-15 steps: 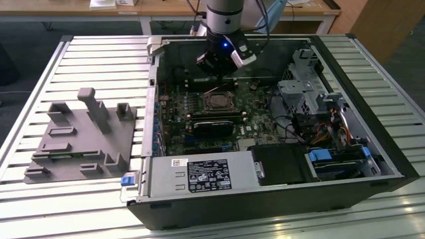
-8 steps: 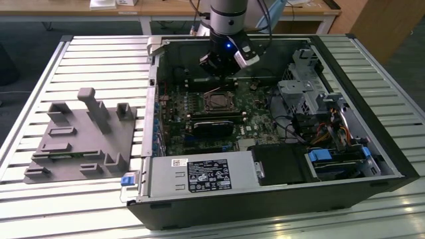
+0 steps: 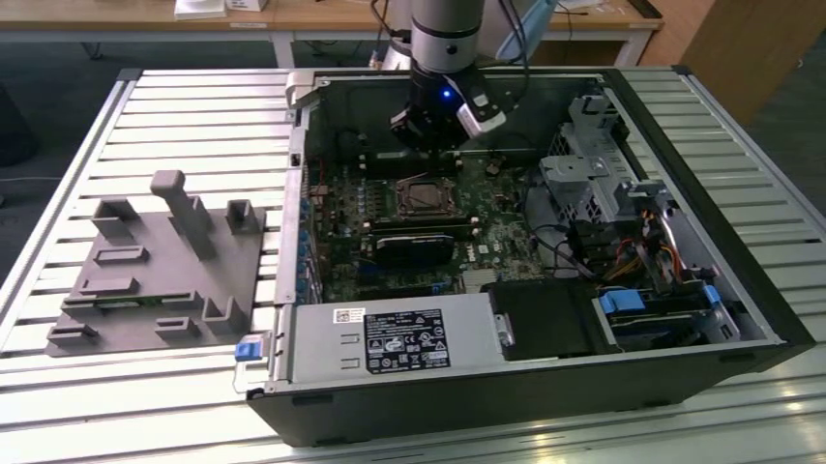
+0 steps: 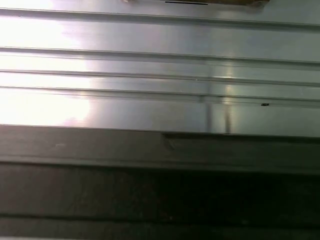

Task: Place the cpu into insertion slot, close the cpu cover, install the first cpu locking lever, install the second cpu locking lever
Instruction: 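Install the first cpu locking lever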

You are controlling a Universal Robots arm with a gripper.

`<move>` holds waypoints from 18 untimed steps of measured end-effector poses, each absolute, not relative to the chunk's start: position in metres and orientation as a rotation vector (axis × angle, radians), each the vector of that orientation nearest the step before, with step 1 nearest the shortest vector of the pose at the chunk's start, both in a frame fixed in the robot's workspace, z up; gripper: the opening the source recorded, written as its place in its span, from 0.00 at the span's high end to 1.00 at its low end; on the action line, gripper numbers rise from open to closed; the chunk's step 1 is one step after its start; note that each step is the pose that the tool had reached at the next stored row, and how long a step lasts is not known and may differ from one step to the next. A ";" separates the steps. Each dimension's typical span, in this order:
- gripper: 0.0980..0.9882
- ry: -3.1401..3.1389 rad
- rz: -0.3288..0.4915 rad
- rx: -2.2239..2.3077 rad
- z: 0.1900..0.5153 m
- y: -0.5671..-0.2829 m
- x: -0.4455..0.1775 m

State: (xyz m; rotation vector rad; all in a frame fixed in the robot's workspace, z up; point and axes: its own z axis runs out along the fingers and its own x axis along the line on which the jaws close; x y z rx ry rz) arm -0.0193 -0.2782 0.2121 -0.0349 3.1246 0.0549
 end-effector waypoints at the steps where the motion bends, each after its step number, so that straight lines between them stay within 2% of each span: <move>1: 0.99 3.125 0.055 -0.035 0.211 -0.278 -0.019; 18: 0.99 3.130 0.055 -0.035 0.201 -0.278 -0.016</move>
